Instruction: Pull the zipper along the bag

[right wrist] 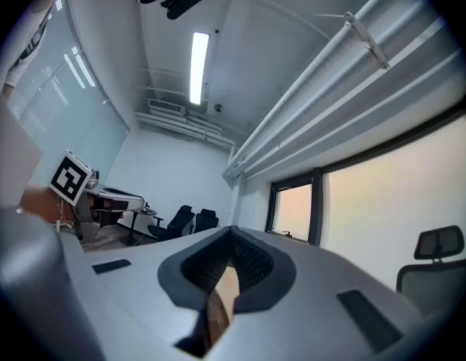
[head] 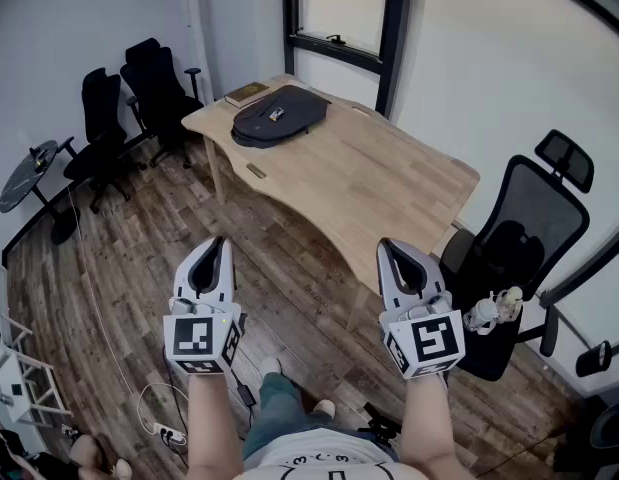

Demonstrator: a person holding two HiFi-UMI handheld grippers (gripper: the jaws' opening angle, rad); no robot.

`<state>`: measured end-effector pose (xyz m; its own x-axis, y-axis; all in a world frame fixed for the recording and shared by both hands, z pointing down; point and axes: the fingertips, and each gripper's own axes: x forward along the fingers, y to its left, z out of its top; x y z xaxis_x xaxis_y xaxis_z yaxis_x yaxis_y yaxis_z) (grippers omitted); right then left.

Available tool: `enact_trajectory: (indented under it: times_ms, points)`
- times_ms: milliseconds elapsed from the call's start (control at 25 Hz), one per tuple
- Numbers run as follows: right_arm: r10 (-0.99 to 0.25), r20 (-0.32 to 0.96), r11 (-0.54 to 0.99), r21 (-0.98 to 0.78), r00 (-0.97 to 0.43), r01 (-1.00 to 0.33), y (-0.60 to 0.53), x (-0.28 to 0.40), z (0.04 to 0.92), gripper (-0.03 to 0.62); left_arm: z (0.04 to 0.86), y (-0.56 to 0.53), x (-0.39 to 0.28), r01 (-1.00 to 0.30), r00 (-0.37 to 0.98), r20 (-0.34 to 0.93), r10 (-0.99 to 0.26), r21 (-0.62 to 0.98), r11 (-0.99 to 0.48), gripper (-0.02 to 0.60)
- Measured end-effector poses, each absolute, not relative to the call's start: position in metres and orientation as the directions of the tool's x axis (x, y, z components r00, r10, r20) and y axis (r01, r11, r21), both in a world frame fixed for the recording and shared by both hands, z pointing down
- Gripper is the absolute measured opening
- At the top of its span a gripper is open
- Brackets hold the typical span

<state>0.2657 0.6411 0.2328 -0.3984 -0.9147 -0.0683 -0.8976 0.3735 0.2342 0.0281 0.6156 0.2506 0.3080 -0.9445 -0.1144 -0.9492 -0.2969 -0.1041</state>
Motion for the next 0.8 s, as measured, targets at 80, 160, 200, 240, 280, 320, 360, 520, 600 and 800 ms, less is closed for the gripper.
enact_trajectory:
  times_ms: [80,160,200,240,280,320,360,520,600,800]
  points:
    - [-0.916,-0.074,0.371,0.224,-0.395,-0.901,0.643,0.266,0.232,0.051,0.250,0.618,0.025,-0.952,0.302,-0.120,-0.946,-0.100,-0.291,0.023]
    - [-0.917,-0.076,0.369,0.215,-0.392,-0.904,0.644,0.265,0.232,0.051,0.249,0.620,0.022,-0.953,0.298,-0.124,-0.947,-0.101,-0.286,0.023]
    - [-0.918,-0.073,0.367,0.212,-0.389,-0.906,0.643,0.265,0.234,0.051,0.249,0.620,0.022,-0.953,0.297,-0.125,-0.947,-0.103,-0.286,0.023]
    - [-0.920,-0.068,0.365,0.208,-0.386,-0.907,0.642,0.265,0.236,0.051,0.250,0.620,0.022,-0.952,0.299,-0.125,-0.946,-0.105,-0.287,0.023]
    - [-0.922,-0.063,0.364,0.205,-0.383,-0.909,0.641,0.265,0.239,0.051,0.251,0.619,0.021,-0.952,0.300,-0.124,-0.946,-0.107,-0.288,0.023]
    - [-0.923,-0.056,0.362,0.202,-0.380,-0.910,0.640,0.265,0.241,0.051,0.252,0.618,0.021,-0.951,0.302,-0.123,-0.945,-0.106,-0.290,0.023]
    - [-0.925,-0.052,0.360,0.200,-0.377,-0.911,0.638,0.265,0.244,0.051,0.253,0.616,0.021,-0.951,0.302,-0.123,-0.945,-0.105,-0.290,0.023]
    - [-0.922,-0.062,0.368,0.169,-0.383,-0.914,0.624,0.264,0.247,0.051,0.259,0.604,0.016,-0.953,0.296,-0.118,-0.948,-0.099,-0.286,0.023]
    - [-0.918,-0.056,0.382,0.152,-0.393,-0.912,0.612,0.260,0.249,0.051,0.263,0.593,0.013,-0.953,0.296,-0.110,-0.949,-0.099,-0.286,0.023]
    - [-0.918,-0.021,0.389,0.151,-0.397,-0.909,0.566,0.247,0.259,0.051,0.271,0.552,-0.006,-0.961,0.270,-0.096,-0.958,-0.087,-0.262,0.023]
